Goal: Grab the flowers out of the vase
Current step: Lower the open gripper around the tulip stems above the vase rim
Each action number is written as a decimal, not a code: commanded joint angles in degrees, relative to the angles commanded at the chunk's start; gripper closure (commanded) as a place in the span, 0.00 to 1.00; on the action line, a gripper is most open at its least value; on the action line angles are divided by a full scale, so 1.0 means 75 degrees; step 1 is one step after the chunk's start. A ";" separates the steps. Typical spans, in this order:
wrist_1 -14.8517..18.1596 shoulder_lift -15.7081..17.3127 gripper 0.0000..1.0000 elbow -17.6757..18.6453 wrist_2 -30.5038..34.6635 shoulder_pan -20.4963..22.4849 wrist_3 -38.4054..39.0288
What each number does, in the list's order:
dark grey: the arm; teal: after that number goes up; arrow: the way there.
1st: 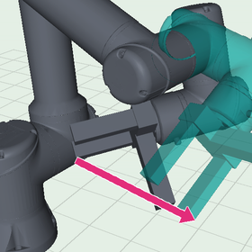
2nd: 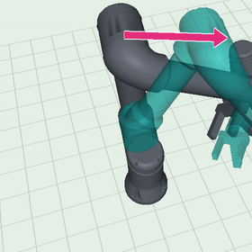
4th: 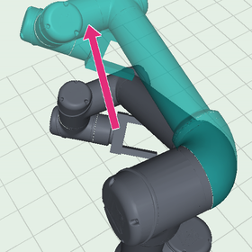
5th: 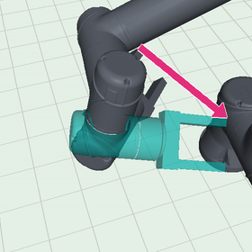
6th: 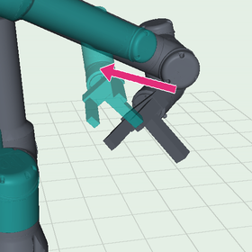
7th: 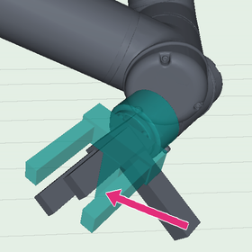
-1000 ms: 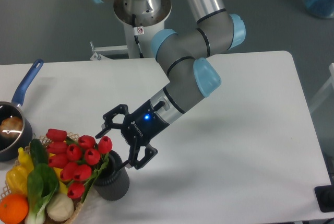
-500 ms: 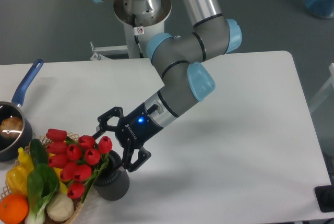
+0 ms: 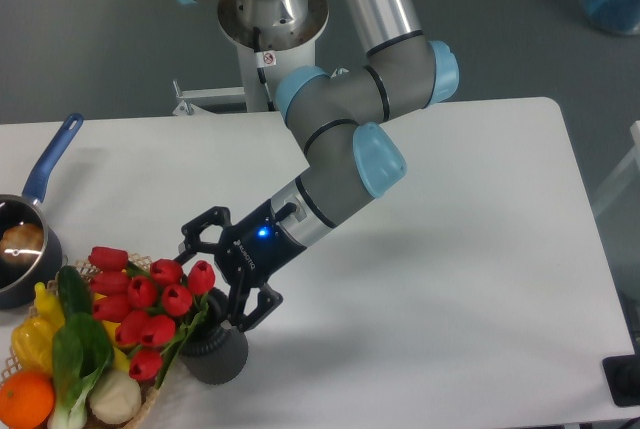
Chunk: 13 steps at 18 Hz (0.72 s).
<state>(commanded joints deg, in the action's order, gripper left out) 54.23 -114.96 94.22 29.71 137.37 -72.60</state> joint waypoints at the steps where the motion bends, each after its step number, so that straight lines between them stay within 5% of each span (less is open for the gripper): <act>1: 0.0000 0.0000 0.00 0.0000 0.0000 0.0000 0.0000; 7: 0.0000 -0.0012 0.01 0.0000 0.0000 -0.0012 0.0000; 13: 0.0000 -0.0140 0.13 -0.0059 -0.0023 -0.0152 -0.0012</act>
<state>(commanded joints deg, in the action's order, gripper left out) 54.23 -116.01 93.78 29.53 136.23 -72.69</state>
